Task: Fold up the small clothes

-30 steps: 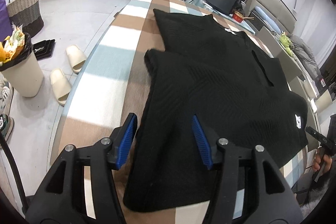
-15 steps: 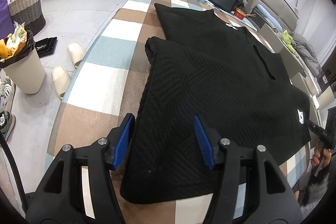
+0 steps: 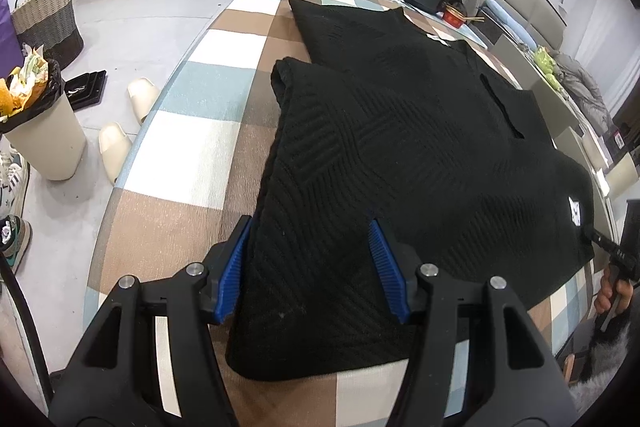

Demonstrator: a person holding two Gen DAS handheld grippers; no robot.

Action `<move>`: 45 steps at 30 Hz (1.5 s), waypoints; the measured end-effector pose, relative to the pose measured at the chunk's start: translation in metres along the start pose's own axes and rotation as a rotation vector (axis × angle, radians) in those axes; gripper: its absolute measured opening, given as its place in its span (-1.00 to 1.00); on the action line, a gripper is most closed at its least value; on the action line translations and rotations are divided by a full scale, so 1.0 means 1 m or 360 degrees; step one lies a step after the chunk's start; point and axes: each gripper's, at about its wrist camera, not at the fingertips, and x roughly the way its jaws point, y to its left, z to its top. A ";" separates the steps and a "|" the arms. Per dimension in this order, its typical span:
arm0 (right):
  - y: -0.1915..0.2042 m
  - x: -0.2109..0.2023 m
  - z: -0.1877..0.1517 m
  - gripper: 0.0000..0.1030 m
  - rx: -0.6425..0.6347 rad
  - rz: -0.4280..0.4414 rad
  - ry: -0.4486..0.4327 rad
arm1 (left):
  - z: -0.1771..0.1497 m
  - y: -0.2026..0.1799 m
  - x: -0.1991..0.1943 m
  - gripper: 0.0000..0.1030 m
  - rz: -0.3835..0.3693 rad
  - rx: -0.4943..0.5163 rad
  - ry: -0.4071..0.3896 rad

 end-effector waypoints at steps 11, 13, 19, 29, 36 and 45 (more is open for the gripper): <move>0.009 -0.011 -0.003 -0.89 -0.0141 -0.0058 -0.0126 | -0.005 0.002 -0.027 -0.83 -0.0003 0.0013 -0.0187; 0.012 -0.019 -0.002 -0.90 -0.0150 -0.0032 -0.0191 | -0.002 -0.003 -0.038 -0.85 -0.0020 0.0039 -0.0250; 0.026 -0.048 0.019 -0.90 -0.0136 0.0117 -0.0453 | 0.021 -0.011 -0.059 -0.86 -0.0145 0.0012 -0.0361; 0.033 -0.038 0.099 -0.90 0.0033 0.0003 -0.0635 | 0.088 -0.001 -0.047 -0.92 -0.0191 -0.0071 -0.0518; 0.006 0.022 0.133 -0.90 0.0207 -0.0250 -0.0463 | 0.130 0.007 0.022 -0.92 -0.0070 -0.0112 -0.0372; -0.020 0.034 0.105 0.03 0.0250 -0.0358 -0.0202 | 0.110 0.008 0.061 0.01 0.0097 -0.0081 -0.0221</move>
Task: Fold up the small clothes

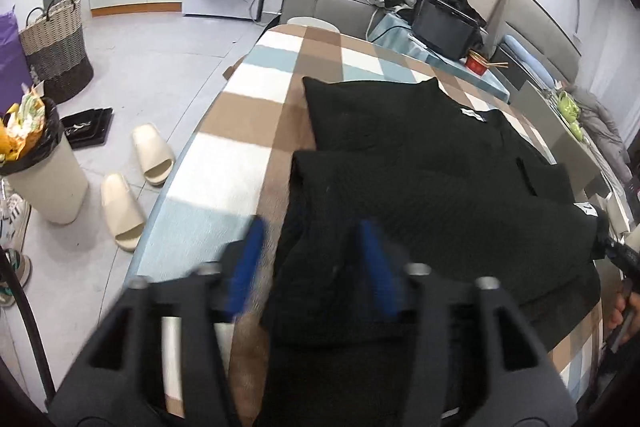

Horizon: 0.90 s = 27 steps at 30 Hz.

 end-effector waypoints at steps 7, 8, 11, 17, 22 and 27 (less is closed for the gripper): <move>-0.005 0.013 -0.013 -0.03 -0.0019 0.0060 0.0129 | -0.012 -0.005 0.021 -0.21 -0.0036 -0.0014 0.0068; -0.001 0.014 -0.014 -0.08 -0.0048 0.0068 0.0112 | -0.012 -0.010 0.022 -0.35 -0.0042 0.0015 0.0064; 0.017 0.017 -0.019 -0.19 -0.0179 0.0054 0.0118 | -0.015 -0.018 0.024 -0.46 -0.0040 0.0078 0.0073; 0.031 0.019 -0.026 -0.27 -0.0294 0.0055 0.0146 | -0.023 -0.026 0.016 -0.48 -0.0040 0.0144 0.0086; 0.036 0.012 -0.037 -0.27 -0.0315 0.0073 0.0178 | -0.038 -0.027 -0.003 -0.48 -0.0050 0.0183 0.0114; 0.043 -0.007 -0.058 -0.27 -0.0353 0.0084 0.0244 | -0.056 -0.021 -0.024 -0.48 -0.0045 0.0211 0.0144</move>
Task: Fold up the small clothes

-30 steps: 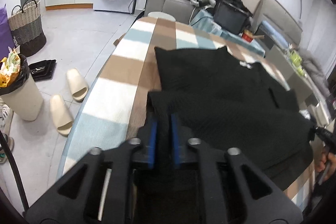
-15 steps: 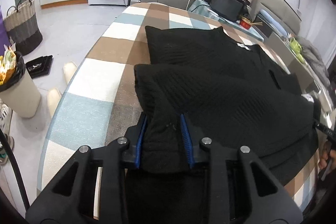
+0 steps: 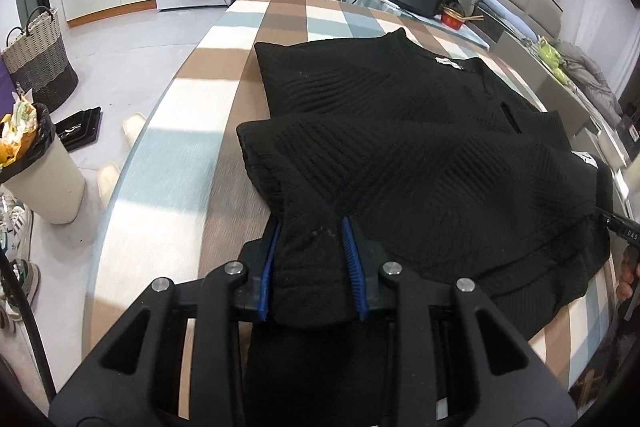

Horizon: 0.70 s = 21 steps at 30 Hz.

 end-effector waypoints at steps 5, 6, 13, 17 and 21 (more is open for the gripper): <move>-0.008 -0.018 -0.006 -0.15 0.0066 0.0002 -0.0027 | -0.003 0.010 -0.016 -0.46 -0.0029 -0.0063 -0.0020; -0.012 -0.023 -0.004 -0.15 0.0088 0.0009 -0.0051 | -0.002 0.013 -0.019 -0.46 -0.0040 -0.0088 -0.0027; -0.024 -0.044 0.012 -0.13 0.0192 0.0143 -0.0204 | 0.004 0.026 -0.036 -0.46 -0.0123 -0.0213 -0.0089; -0.017 -0.045 0.015 -0.13 0.0177 0.0202 -0.0229 | 0.001 0.023 -0.046 -0.46 -0.0155 -0.0208 -0.0108; -0.012 -0.043 0.016 -0.13 0.0176 0.0248 -0.0223 | 0.000 0.019 -0.052 -0.46 -0.0180 -0.0200 -0.0124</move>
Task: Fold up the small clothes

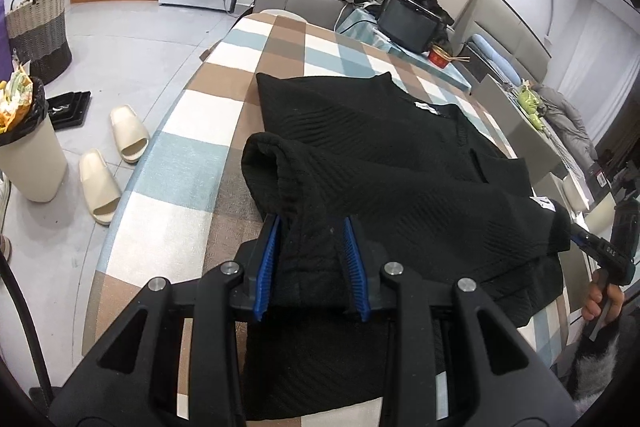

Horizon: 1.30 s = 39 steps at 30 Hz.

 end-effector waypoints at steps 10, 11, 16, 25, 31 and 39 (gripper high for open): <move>-0.003 0.010 0.002 -0.13 0.0048 -0.0008 0.0029 | -0.001 0.003 -0.008 -0.46 0.0098 -0.0008 0.0019; -0.002 0.007 0.001 -0.13 0.0038 -0.0014 0.0023 | -0.002 0.002 -0.013 -0.46 0.0096 -0.0001 0.0015; -0.003 0.002 -0.002 -0.13 0.0022 -0.0011 0.0013 | -0.011 -0.013 -0.029 -0.32 0.0051 0.0081 0.0000; -0.004 0.007 -0.001 -0.13 0.0036 -0.0004 0.0023 | -0.020 -0.032 -0.019 -0.31 0.0029 0.0125 0.0053; -0.010 0.005 -0.006 -0.11 0.0066 -0.0016 0.0024 | -0.020 -0.010 -0.009 -0.25 0.0114 0.0026 0.0085; -0.016 0.011 -0.003 -0.11 0.0137 0.0101 0.0010 | -0.006 0.009 0.014 -0.62 0.0066 -0.0168 0.0073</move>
